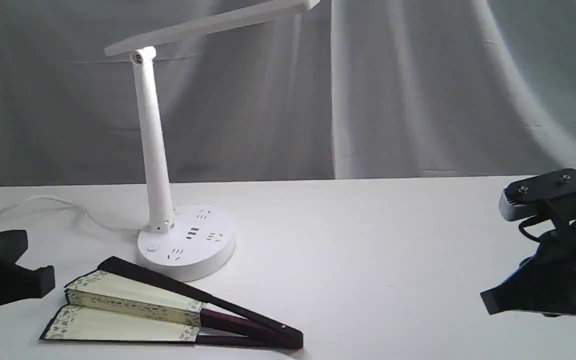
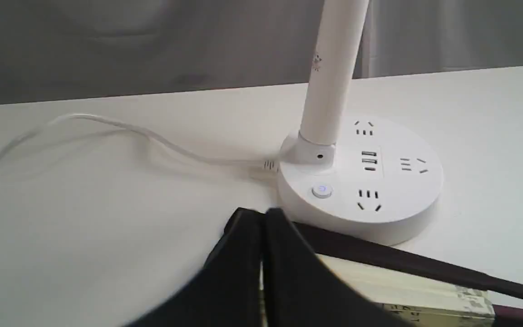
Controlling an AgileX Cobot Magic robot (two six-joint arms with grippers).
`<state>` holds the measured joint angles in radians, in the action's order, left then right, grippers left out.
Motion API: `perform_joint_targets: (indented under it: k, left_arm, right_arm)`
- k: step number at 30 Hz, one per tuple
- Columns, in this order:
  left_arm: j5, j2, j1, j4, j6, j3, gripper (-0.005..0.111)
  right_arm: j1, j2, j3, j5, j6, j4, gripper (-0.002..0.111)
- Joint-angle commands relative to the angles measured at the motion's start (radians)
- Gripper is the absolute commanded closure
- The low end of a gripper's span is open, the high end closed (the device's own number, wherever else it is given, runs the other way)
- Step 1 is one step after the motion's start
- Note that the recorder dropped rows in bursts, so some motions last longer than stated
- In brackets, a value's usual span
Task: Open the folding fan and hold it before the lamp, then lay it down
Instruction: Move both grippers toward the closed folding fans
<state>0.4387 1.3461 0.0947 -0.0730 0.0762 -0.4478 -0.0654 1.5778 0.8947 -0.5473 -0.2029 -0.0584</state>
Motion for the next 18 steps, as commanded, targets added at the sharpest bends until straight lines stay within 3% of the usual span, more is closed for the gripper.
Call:
perform_joint_targets:
  k: [1, 3, 5, 8, 12, 16, 18]
  left_arm:
    - [-0.015, 0.002, -0.002, 0.014, 0.004, 0.003, 0.107]
    - [-0.029, 0.002, -0.002, 0.014, 0.004, 0.003, 0.107]
    - [-0.046, 0.002, -0.002, 0.043, 0.006, 0.003, 0.107]
    - [-0.042, 0.002, -0.002, 0.178, 0.006, 0.003, 0.107]
    - [0.029, 0.002, -0.002, 0.141, 0.002, 0.021, 0.107]
    - [0.165, 0.002, -0.002, 0.157, 0.007, 0.082, 0.107]
    - [0.331, 0.002, -0.002, 0.171, 0.007, 0.135, 0.107]
  right_arm:
    - [-0.037, 0.010, 0.074, -0.178, 0.331, 0.331, 0.108]
    - [-0.057, 0.003, 0.077, -0.161, 0.362, 0.361, 0.108]
    - [-0.076, -0.006, 0.070, -0.073, 0.333, 0.270, 0.108]
    - [-0.076, -0.030, 0.022, 0.101, 0.169, 0.072, 0.108]
    - [-0.076, -0.080, -0.095, 0.341, 0.002, -0.044, 0.108]
    - [-0.076, -0.122, -0.270, 0.717, 0.000, -0.042, 0.108]
    - [-0.076, -0.124, -0.334, 0.902, 0.017, -0.042, 0.108]
